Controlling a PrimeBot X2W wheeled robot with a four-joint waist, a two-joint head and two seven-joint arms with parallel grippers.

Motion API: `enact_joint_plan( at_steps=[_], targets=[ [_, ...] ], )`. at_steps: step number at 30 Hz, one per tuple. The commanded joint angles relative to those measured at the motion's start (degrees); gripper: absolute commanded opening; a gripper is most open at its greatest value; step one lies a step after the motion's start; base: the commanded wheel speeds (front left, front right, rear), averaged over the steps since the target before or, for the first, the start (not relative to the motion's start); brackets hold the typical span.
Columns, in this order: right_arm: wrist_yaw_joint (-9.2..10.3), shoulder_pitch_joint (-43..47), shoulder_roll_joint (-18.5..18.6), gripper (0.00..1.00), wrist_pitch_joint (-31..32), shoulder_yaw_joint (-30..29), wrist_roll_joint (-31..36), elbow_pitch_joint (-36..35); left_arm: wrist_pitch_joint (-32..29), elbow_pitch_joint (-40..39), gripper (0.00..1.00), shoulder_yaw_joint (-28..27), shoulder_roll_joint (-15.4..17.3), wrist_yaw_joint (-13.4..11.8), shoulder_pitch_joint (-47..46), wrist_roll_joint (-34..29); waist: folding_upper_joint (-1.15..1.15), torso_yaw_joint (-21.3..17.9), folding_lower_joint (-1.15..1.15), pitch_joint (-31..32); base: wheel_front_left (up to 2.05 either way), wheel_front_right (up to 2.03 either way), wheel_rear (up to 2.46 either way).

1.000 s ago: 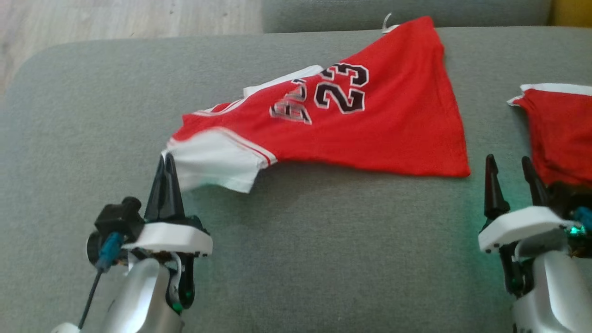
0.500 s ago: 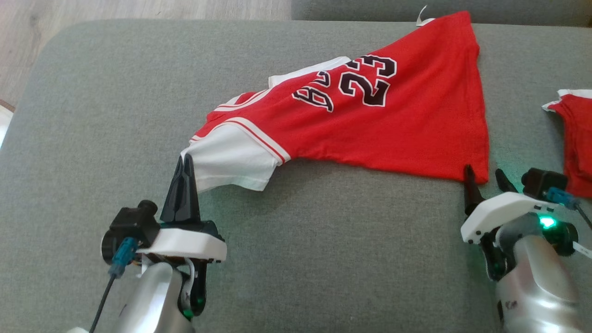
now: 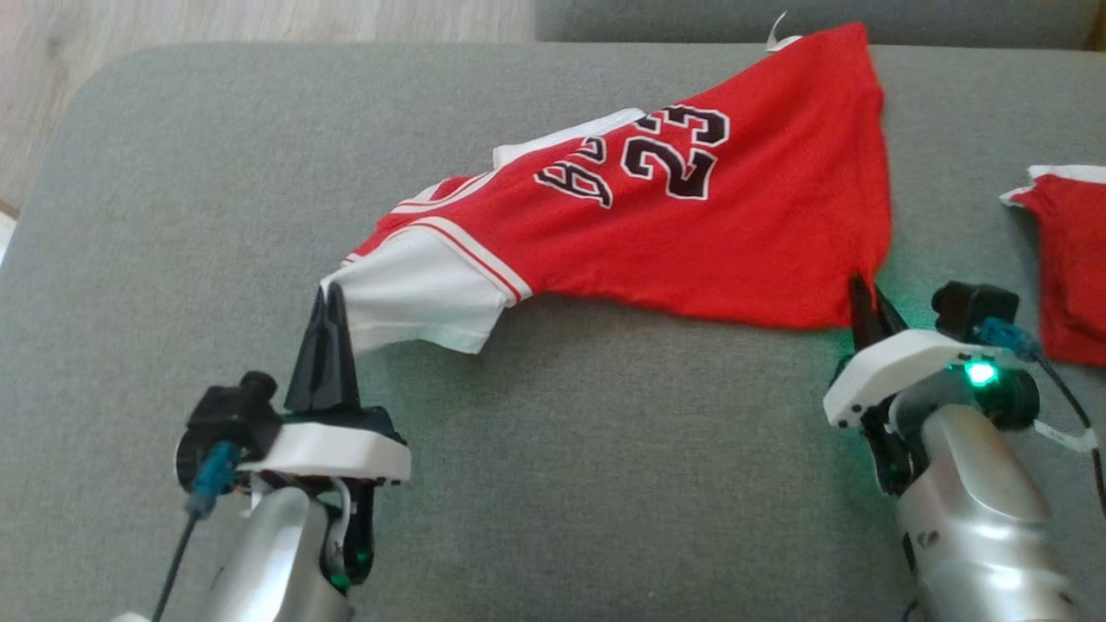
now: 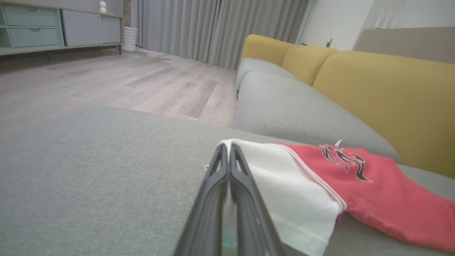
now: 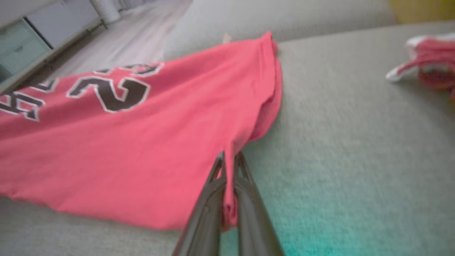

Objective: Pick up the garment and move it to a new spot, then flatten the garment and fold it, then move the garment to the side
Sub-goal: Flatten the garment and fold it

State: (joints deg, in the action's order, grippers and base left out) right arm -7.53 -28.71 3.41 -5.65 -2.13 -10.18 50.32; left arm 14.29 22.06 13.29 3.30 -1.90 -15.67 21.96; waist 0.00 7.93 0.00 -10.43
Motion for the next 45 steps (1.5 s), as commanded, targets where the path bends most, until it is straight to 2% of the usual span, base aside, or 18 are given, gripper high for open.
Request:
enact_joint_plan(
  at_steps=[1,7,14,15,20,25,29,32,37,40,45],
  targets=[
    [0.04,-1.7,-0.5,0.00,-1.2,1.7,-0.2,-2.4,0.7,-2.1,0.00,-2.4,1.0,0.4,-1.6,0.5,0.00,-0.7,0.00,0.8,0.00,0.00,0.00],
    [0.04,-2.8,-0.4,0.00,-3.5,4.4,1.4,-12.7,0.7,-5.7,0.00,-5.0,2.1,2.3,-3.8,2.5,0.00,-3.2,0.00,3.8,0.00,0.00,0.00],
    [0.04,-4.5,5.2,0.00,-1.2,8.5,2.4,-31.9,0.7,-17.0,0.00,-8.9,3.4,3.0,-8.6,4.5,0.00,-5.8,0.00,7.8,0.00,0.00,0.00],
    [0.04,-4.8,7.1,0.00,0.5,9.8,2.1,-37.5,0.4,-21.4,0.00,-9.7,3.8,2.6,-9.7,4.9,0.00,-6.5,0.00,8.8,0.00,0.00,0.00],
    [0.04,-4.6,10.5,0.00,4.9,9.8,1.5,-50.3,-1.8,-33.1,0.00,-11.8,5.0,-0.2,-11.1,4.6,0.00,-7.8,0.00,10.4,0.00,0.00,0.00],
    [0.04,-2.7,10.9,0.00,10.9,7.6,1.3,-61.7,-6.4,-44.8,0.00,-13.1,5.8,-2.9,-12.4,4.9,0.00,-8.3,0.00,10.5,0.00,0.00,0.00],
    [0.04,-1.8,10.4,0.00,15.8,5.6,1.6,-67.7,-11.6,-50.1,0.00,-14.2,6.9,-4.7,-15.1,6.1,0.00,-8.4,0.00,9.1,0.00,0.00,0.00],
    [0.04,-2.1,10.2,0.00,19.1,4.8,2.0,-68.7,-14.7,-49.2,0.00,-15.1,8.5,-5.2,-18.3,6.7,0.00,-8.2,0.00,6.7,0.00,0.00,0.00],
    [0.04,-6.0,10.0,0.00,21.5,5.7,1.0,-65.4,-17.8,-41.7,0.00,-15.2,10.0,-4.0,-24.4,9.1,0.00,-7.7,0.00,1.5,0.00,0.00,0.00],
    [0.04,-12.8,10.4,0.00,21.9,7.4,-0.4,-58.8,-18.5,-32.8,0.00,-14.6,11.9,-1.8,-31.6,9.7,0.00,-7.2,0.00,-3.4,0.00,0.00,0.00],
    [0.04,-30.1,12.2,0.00,18.3,10.9,0.7,-41.4,-17.1,-14.4,0.00,-12.6,14.7,1.9,-46.7,8.0,0.00,-6.2,0.00,-10.9,0.00,0.00,0.00]
  ],
)
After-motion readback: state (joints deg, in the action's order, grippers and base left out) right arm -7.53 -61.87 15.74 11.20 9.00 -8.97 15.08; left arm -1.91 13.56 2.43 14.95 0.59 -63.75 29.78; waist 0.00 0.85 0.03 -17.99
